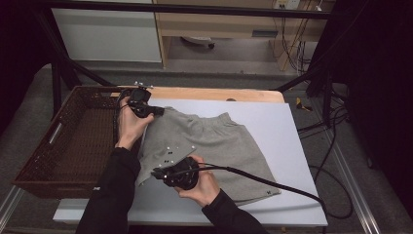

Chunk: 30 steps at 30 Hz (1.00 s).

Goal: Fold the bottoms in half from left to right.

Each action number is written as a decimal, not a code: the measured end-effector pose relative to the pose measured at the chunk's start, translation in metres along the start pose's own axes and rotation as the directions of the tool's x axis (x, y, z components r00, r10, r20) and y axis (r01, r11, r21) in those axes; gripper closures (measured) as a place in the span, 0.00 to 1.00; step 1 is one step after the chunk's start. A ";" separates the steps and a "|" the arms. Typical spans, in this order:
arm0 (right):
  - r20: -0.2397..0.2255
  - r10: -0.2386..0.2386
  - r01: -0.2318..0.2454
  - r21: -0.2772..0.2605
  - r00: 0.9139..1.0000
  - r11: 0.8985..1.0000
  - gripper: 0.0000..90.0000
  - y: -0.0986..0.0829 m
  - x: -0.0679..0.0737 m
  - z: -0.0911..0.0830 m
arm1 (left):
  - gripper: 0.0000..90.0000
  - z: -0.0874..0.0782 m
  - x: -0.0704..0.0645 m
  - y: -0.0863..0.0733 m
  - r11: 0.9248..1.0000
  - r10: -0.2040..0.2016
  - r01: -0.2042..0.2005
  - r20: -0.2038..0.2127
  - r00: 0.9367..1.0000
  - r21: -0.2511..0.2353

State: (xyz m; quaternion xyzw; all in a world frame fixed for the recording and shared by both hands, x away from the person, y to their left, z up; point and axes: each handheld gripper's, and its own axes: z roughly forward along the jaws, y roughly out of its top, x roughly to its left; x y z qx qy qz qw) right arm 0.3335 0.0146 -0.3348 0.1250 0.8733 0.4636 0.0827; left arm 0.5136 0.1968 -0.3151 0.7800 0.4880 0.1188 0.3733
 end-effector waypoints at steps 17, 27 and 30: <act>-0.003 -0.017 0.017 -0.019 1.000 1.000 0.97 0.010 0.004 -0.001 | 0.95 -0.020 0.004 0.003 1.000 0.000 0.000 -0.030 1.000 0.000; 0.001 0.011 -0.011 -0.017 1.000 1.000 0.97 0.000 0.000 -0.003 | 0.95 -0.010 -0.004 0.002 1.000 -0.027 0.027 -0.033 0.999 0.007; 0.006 0.025 -0.025 -0.021 1.000 0.999 0.97 -0.005 -0.002 -0.007 | 0.95 -0.006 -0.007 0.000 0.999 -0.040 0.041 -0.037 0.999 0.010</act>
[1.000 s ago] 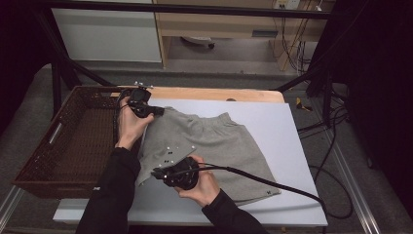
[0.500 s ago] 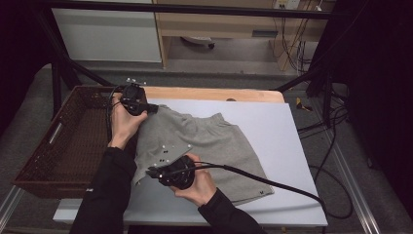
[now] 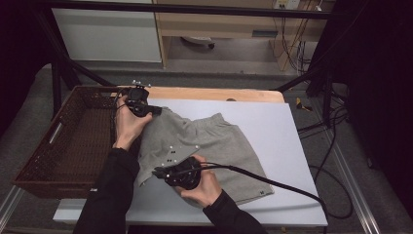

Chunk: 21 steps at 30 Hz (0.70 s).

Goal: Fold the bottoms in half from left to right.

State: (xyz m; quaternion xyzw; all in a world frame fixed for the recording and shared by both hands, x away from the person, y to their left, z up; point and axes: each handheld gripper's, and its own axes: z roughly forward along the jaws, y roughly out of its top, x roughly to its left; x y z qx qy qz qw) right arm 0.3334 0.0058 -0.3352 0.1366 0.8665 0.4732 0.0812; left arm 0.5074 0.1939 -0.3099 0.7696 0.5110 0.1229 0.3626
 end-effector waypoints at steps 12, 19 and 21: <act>0.026 0.042 -0.042 -0.006 0.999 0.999 0.97 -0.022 -0.007 -0.020 | 0.95 0.013 -0.015 -0.002 0.999 -0.012 0.012 0.022 1.000 -0.031; 0.040 0.064 -0.064 -0.008 0.997 0.998 0.97 -0.036 -0.010 -0.031 | 0.95 0.022 -0.024 -0.001 0.999 -0.009 0.011 0.040 0.999 -0.039; 0.044 0.069 -0.068 -0.008 0.997 0.998 0.97 -0.040 -0.011 -0.034 | 0.95 0.024 -0.028 0.000 0.999 -0.006 0.008 0.043 0.999 -0.042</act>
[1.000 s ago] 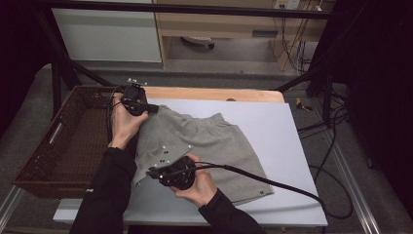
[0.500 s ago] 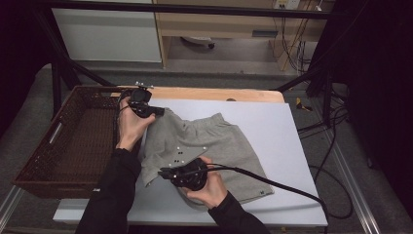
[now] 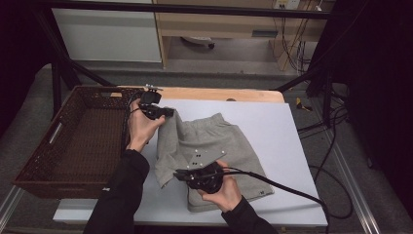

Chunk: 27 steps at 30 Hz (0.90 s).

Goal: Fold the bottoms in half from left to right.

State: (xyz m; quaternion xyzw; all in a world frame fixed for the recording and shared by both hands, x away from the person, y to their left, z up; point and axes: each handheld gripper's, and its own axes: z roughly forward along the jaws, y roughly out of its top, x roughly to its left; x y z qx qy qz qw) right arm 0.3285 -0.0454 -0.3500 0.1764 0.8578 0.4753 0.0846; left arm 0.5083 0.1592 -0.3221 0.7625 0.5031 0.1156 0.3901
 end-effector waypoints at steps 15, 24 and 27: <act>0.030 0.042 -0.042 0.000 0.999 0.999 0.97 -0.023 -0.010 -0.020 | 0.95 0.023 -0.025 0.001 0.999 0.035 -0.035 0.024 0.999 -0.033; 0.063 0.074 -0.074 -0.012 0.995 0.997 0.97 -0.041 -0.018 -0.040 | 0.95 0.041 -0.039 0.001 0.996 0.075 -0.072 0.046 0.996 -0.060; 0.074 0.086 -0.085 -0.016 0.994 0.996 0.97 -0.047 -0.021 -0.047 | 0.94 0.049 -0.044 0.001 0.994 0.091 -0.088 0.050 0.995 -0.064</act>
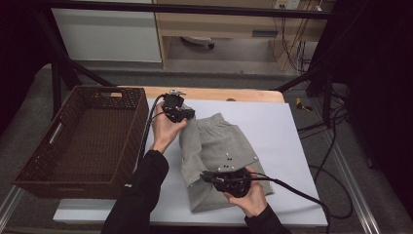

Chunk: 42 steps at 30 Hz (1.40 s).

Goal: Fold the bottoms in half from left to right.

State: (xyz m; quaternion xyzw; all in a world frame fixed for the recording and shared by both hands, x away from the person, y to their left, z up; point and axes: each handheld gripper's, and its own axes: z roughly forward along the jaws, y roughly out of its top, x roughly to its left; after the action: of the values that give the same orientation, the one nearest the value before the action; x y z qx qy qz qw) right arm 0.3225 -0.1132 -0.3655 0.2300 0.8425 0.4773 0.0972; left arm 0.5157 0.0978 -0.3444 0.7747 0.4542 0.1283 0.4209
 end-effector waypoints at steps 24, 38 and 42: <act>0.091 0.077 -0.075 -0.026 0.993 0.997 0.96 -0.046 -0.023 -0.039 | 0.94 0.061 -0.031 -0.003 0.999 0.034 -0.034 0.043 0.998 0.005; 0.145 0.101 -0.104 0.013 0.984 0.994 0.96 -0.071 -0.030 -0.046 | 0.93 0.093 -0.045 -0.012 0.996 0.066 -0.070 0.077 0.995 0.048; 0.159 0.092 -0.101 0.050 0.983 0.994 0.95 -0.079 -0.030 -0.044 | 0.90 0.098 -0.045 -0.015 0.996 0.069 -0.075 0.101 0.992 0.056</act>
State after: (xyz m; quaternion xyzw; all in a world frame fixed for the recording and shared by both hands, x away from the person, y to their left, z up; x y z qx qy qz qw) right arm 0.3085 -0.1954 -0.4109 0.3102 0.8335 0.4375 0.1330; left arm 0.5387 0.0121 -0.4078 0.8082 0.4082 0.0911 0.4146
